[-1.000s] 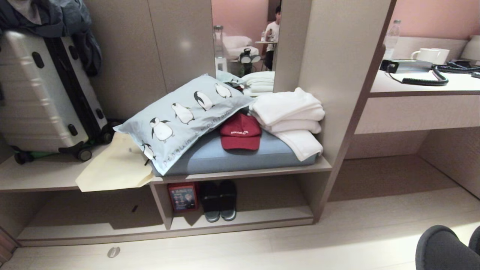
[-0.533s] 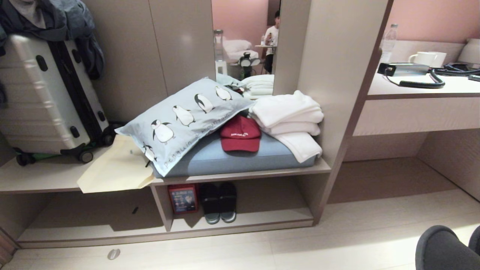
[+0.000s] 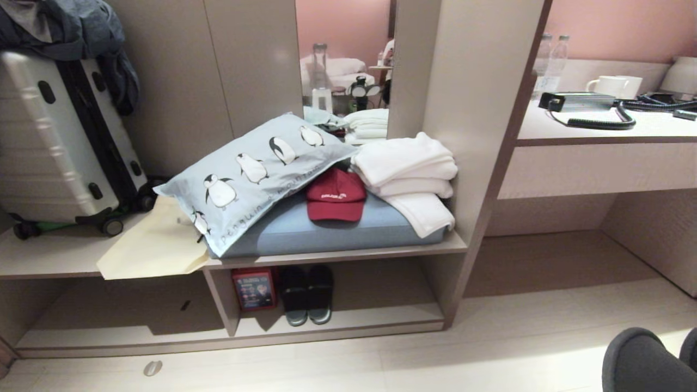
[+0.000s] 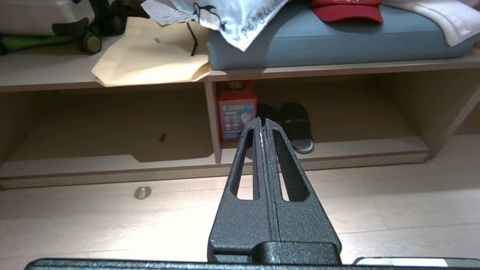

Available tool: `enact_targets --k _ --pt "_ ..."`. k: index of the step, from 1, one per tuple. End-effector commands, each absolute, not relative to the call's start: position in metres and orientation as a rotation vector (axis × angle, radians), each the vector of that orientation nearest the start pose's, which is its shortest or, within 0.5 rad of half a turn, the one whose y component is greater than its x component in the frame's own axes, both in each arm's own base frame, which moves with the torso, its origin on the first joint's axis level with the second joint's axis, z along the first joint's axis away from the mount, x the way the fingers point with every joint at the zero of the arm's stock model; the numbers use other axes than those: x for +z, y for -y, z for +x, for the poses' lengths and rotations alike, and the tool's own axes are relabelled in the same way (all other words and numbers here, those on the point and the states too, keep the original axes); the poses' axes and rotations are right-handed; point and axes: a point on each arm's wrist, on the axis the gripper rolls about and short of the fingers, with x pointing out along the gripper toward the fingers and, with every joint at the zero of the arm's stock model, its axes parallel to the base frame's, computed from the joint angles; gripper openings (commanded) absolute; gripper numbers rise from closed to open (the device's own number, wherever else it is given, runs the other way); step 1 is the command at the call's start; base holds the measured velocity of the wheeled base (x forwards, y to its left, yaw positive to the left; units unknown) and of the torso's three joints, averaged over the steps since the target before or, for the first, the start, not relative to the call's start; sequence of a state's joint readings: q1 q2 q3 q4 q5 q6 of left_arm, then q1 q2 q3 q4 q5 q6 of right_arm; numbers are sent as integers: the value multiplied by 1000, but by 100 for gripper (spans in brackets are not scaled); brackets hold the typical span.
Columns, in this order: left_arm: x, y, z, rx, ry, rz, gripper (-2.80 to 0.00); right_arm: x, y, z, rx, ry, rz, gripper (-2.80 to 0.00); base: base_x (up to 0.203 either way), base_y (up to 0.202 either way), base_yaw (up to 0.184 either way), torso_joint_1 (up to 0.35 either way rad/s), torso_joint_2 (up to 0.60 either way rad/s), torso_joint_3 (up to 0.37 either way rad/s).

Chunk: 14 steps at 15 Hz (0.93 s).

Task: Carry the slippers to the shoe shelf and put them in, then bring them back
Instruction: Place the slippers on the floor

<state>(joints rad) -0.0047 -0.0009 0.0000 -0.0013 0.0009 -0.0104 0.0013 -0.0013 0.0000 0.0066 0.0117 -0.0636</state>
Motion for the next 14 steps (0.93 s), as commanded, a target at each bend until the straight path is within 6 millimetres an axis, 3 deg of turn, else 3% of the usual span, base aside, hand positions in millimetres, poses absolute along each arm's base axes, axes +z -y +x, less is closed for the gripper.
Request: enact_targets --k 1,14 --pt "75 0 -23 -3 0 -11 -280 75 0 -23 14 -6 -64 -280 0 -193 2 2 2 3" --pt "75 0 -23 -3 0 -11 -280 75 0 -23 11 -6 -64 -280 0 -197 1 1 2 3"
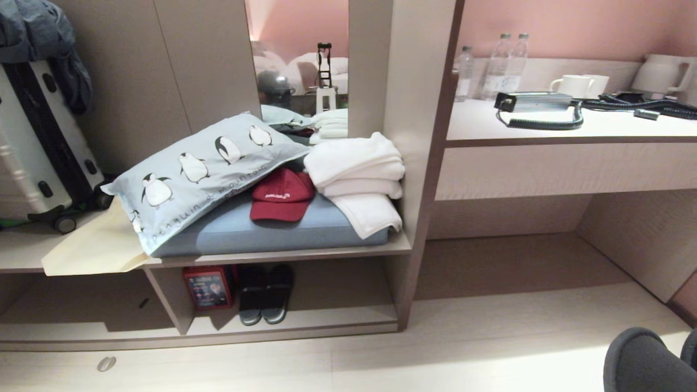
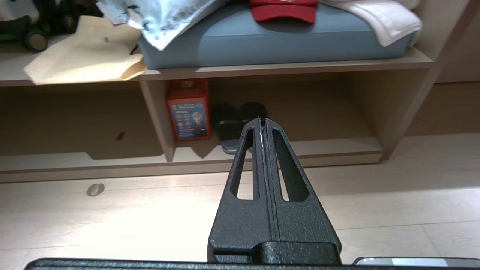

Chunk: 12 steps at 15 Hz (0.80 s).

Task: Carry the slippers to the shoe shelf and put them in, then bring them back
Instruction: Place the slippers on the floor

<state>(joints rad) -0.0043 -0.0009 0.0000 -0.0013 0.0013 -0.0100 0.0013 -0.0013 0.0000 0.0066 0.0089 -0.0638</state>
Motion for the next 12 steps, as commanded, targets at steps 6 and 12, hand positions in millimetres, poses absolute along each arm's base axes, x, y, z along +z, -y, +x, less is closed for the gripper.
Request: enact_targets --k 6,12 --pt "75 0 -23 -3 1 -11 -280 75 0 -23 11 -4 -64 -280 0 -196 1 2 2 4" --pt "75 0 -23 -3 1 -11 -280 75 0 -23 11 -4 -64 -280 0 -196 1 3 5 2"
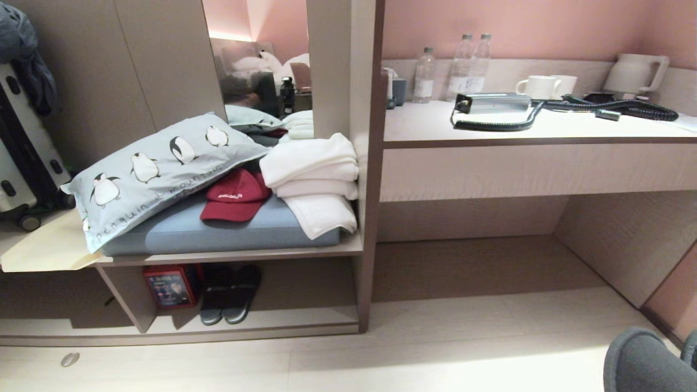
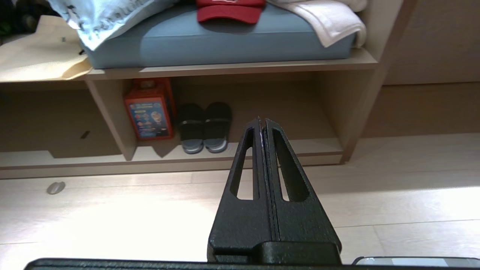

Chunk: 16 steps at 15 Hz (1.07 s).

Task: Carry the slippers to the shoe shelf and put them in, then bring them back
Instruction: Place the slippers on the floor

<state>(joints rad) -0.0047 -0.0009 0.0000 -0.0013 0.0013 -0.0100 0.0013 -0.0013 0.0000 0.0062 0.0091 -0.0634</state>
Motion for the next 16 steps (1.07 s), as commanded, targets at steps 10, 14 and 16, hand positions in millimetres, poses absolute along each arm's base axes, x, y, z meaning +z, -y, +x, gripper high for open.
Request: enact_targets --k 10,14,16 --pt "75 0 -23 -3 1 -11 -280 75 0 -23 12 -6 -64 -280 0 -197 2 1 1 2" --pt "75 0 -23 -3 0 -11 -280 75 0 -23 12 -6 -64 -280 0 -195 4 3 2 5" --pt "75 0 -23 -3 0 -11 -280 75 0 -23 11 -6 -64 -280 0 -194 5 4 2 1"
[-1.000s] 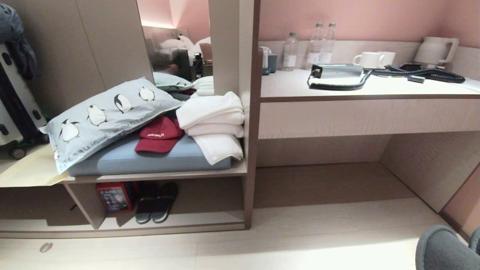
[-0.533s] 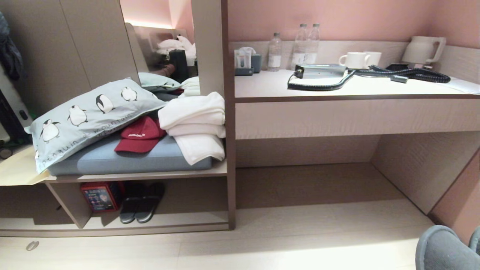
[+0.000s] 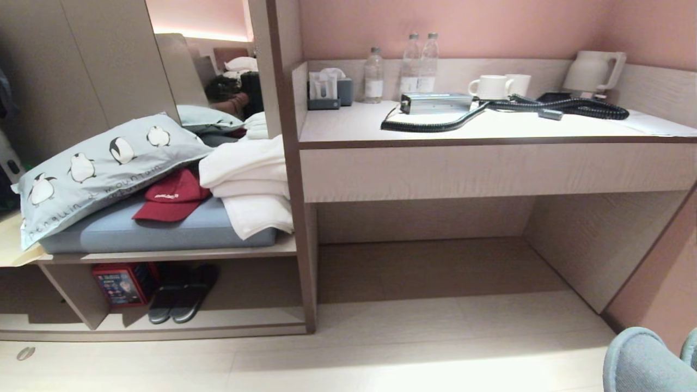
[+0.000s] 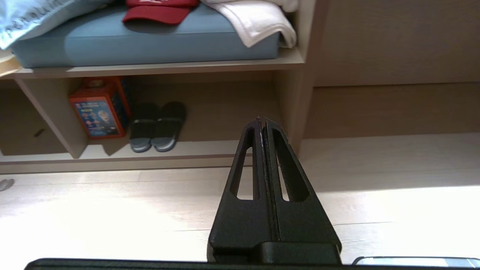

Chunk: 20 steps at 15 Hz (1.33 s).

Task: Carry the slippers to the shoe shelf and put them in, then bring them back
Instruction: Place the slippers on the floor

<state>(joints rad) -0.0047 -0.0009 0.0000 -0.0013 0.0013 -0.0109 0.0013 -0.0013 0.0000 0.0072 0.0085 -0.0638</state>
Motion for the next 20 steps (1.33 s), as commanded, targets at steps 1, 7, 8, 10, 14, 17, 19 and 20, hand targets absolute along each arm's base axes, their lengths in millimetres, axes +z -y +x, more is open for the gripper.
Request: enact_targets --k 1,7,8,10,14,17,19,20 --pt "75 0 -23 -3 0 -11 -280 75 0 -23 11 -6 -64 -280 0 -196 2 7 2 2" --pt "75 0 -23 -3 0 -11 -280 75 0 -23 11 -6 -64 -280 0 -198 1 2 2 4" --pt "75 0 -23 -3 2 -11 -280 75 0 -23 11 -6 -64 -280 0 -198 0 -2 7 2" --pt "75 0 -23 -3 0 -11 -280 75 0 -23 11 -6 -64 -280 0 -196 -1 2 2 7" --pt "75 0 -23 -3 0 -11 -280 75 0 -23 11 -6 -64 -280 0 -173 2 0 5 3" --pt "75 0 -23 -3 0 -11 -280 75 0 -23 11 -6 -63 -280 0 -21 1 1 -1 -1" --pt "75 0 -23 -3 0 -11 -280 75 0 -23 11 -6 -61 -280 0 0 0 0 0 0" --pt "75 0 -23 -3 0 -11 -280 75 0 -23 11 -6 -61 -280 0 0 0 4 -2 -27"
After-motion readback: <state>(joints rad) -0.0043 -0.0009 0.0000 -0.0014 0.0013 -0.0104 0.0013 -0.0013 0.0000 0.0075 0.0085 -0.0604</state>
